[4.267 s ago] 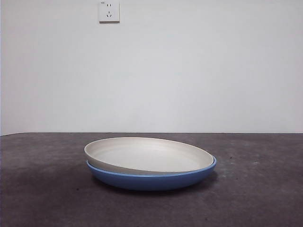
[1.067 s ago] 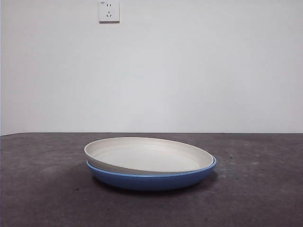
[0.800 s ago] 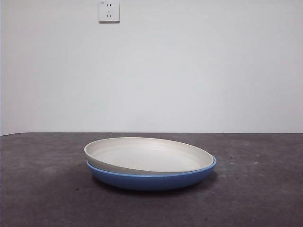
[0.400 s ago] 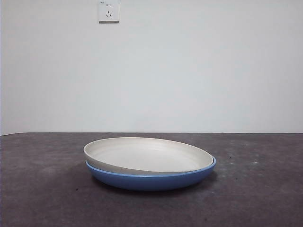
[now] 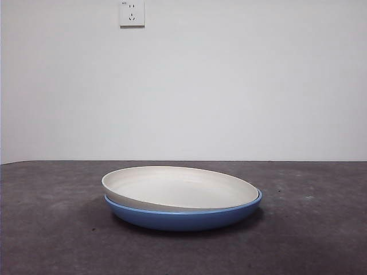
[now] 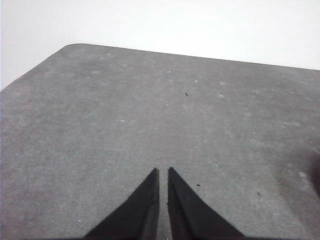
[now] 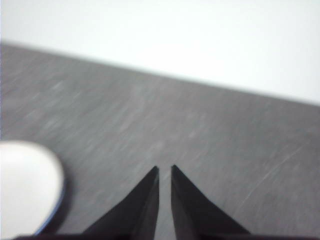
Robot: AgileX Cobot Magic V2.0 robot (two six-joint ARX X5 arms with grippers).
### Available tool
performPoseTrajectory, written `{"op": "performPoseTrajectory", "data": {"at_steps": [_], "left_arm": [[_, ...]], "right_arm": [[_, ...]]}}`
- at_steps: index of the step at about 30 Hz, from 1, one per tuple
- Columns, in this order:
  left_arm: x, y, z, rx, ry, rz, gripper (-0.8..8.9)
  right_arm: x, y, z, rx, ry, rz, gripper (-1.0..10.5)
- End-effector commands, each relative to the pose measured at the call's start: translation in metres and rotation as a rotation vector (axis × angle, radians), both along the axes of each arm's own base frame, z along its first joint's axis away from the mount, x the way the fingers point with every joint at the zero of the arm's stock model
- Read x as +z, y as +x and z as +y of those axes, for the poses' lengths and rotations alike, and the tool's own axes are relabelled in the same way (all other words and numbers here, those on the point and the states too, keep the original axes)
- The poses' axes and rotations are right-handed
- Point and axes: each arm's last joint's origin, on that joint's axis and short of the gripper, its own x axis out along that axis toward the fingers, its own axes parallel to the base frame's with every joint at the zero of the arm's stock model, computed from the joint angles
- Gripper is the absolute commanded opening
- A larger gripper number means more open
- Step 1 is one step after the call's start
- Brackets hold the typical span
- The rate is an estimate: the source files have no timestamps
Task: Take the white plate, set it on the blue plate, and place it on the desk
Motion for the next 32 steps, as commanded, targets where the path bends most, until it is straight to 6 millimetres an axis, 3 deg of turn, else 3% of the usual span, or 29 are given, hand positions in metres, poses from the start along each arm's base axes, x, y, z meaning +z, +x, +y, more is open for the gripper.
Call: {"op": "performPoseTrajectory", "data": {"at_steps": [1, 6, 11, 26, 32], "left_arm": [[-0.007, 0.001, 0.0, 0.003, -0.003, 0.025, 0.28], [-0.007, 0.001, 0.0, 0.003, -0.003, 0.025, 0.28], [-0.007, 0.001, 0.0, 0.003, -0.003, 0.025, 0.28], [-0.007, 0.001, 0.0, 0.003, -0.003, 0.025, 0.28], [-0.007, 0.001, 0.0, 0.004, -0.002, 0.025, 0.28]], "right_arm": [[-0.033, 0.009, -0.003, -0.038, -0.001, -0.155, 0.4], [-0.077, 0.009, -0.01, -0.113, 0.019, -0.248, 0.4], [-0.099, 0.007, -0.015, -0.158, 0.042, -0.223, 0.4], [-0.123, 0.002, -0.017, -0.202, 0.02, 0.013, 0.4], [-0.123, 0.002, -0.017, -0.2, 0.04, 0.014, 0.4]]}}
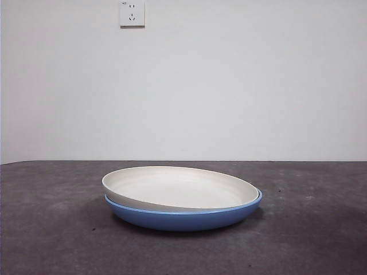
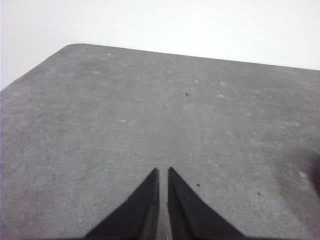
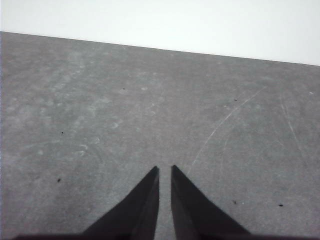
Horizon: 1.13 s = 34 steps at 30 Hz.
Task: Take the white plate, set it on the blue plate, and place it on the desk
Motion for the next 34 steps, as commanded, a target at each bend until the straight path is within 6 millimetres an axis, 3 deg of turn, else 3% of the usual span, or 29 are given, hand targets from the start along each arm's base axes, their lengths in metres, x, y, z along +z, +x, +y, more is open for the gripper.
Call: {"op": "performPoseTrajectory", "data": {"at_steps": [1, 34], "left_arm": [[-0.0074, 0.0009, 0.0001, 0.003, -0.003, 0.025, 0.28], [-0.0074, 0.0009, 0.0001, 0.003, -0.003, 0.025, 0.28]], "right_arm": [[-0.0026, -0.0001, -0.0002, -0.006, 0.032, 0.014, 0.4], [-0.0003, 0.0003, -0.0002, -0.008, 0.036, -0.01, 0.4]]}}
